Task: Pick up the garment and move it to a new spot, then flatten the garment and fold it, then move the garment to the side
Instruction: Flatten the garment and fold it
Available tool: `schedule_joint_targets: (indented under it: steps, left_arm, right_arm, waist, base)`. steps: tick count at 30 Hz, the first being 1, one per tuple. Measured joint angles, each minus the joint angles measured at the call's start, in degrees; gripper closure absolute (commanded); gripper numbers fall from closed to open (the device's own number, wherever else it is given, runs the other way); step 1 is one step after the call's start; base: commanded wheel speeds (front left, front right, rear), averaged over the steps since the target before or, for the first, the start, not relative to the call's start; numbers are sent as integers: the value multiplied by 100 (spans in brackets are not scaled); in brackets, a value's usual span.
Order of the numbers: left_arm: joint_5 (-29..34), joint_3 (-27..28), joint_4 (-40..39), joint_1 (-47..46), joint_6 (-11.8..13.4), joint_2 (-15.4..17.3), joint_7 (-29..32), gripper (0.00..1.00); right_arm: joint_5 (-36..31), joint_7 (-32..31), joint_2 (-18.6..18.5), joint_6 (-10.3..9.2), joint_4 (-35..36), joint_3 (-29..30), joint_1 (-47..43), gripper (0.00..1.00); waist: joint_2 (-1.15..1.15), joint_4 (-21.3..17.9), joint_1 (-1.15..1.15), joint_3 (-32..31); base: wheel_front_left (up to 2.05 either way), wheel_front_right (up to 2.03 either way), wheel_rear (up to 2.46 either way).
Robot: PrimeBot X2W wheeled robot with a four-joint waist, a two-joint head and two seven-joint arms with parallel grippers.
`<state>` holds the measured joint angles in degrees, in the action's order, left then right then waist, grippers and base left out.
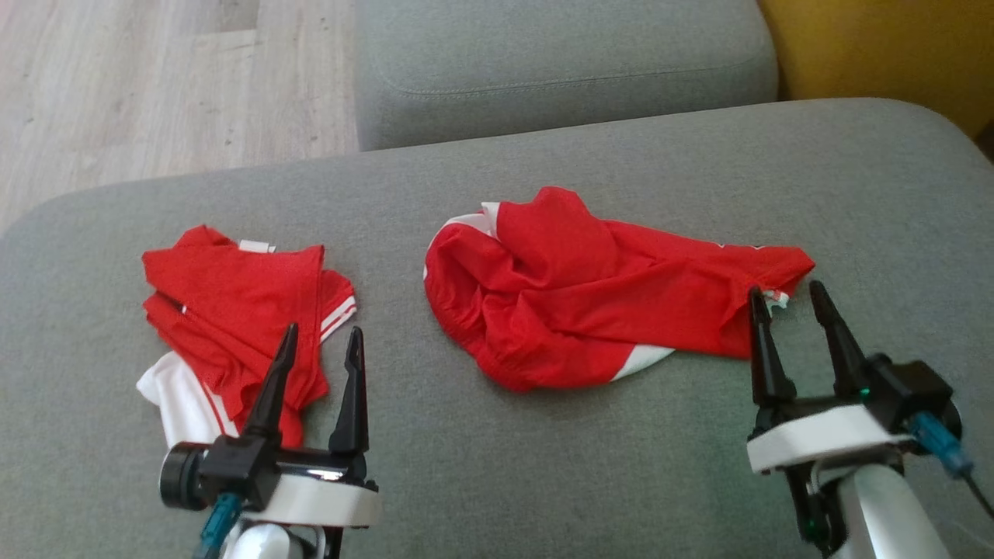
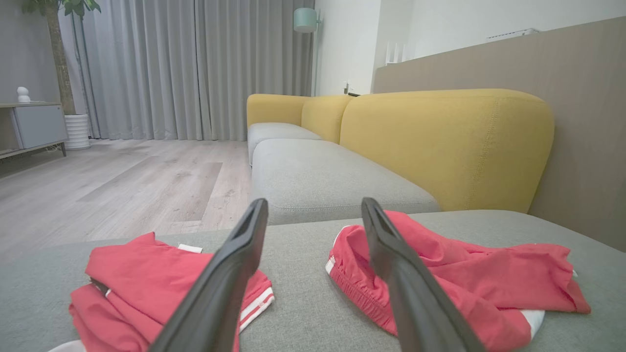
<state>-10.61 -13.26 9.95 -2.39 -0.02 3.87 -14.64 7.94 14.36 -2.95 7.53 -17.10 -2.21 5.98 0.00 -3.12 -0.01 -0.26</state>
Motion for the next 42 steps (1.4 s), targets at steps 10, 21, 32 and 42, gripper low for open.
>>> schedule_joint_targets:
  steps: [10,21,32,42]
  left_arm:
    - [46,-23,45,-4,-57,-22,0,0]
    - [58,-130,111,-360,-157,-63,0,0]
    - [58,-265,203,-641,-194,-91,0,0]
    - [58,-309,233,-726,-191,-96,0,0]
  right_arm:
    - [-335,-46,3,0,253,-89,-33,0]
    - [-833,-1084,-4,0,-475,-444,1187,0]
    - [-559,-1524,-23,0,-2092,-1032,2410,0]
    - [-600,-1225,-46,0,-3007,-740,2955,100]
  waist:
    - [0,145,0,102]
    - [0,655,2,662]
    - [0,1228,2,1168]
    - [0,1348,1,1261]
  base:
    - [0,0,0]
    - [0,0,0]
    - [0,0,0]
    - [0,0,0]
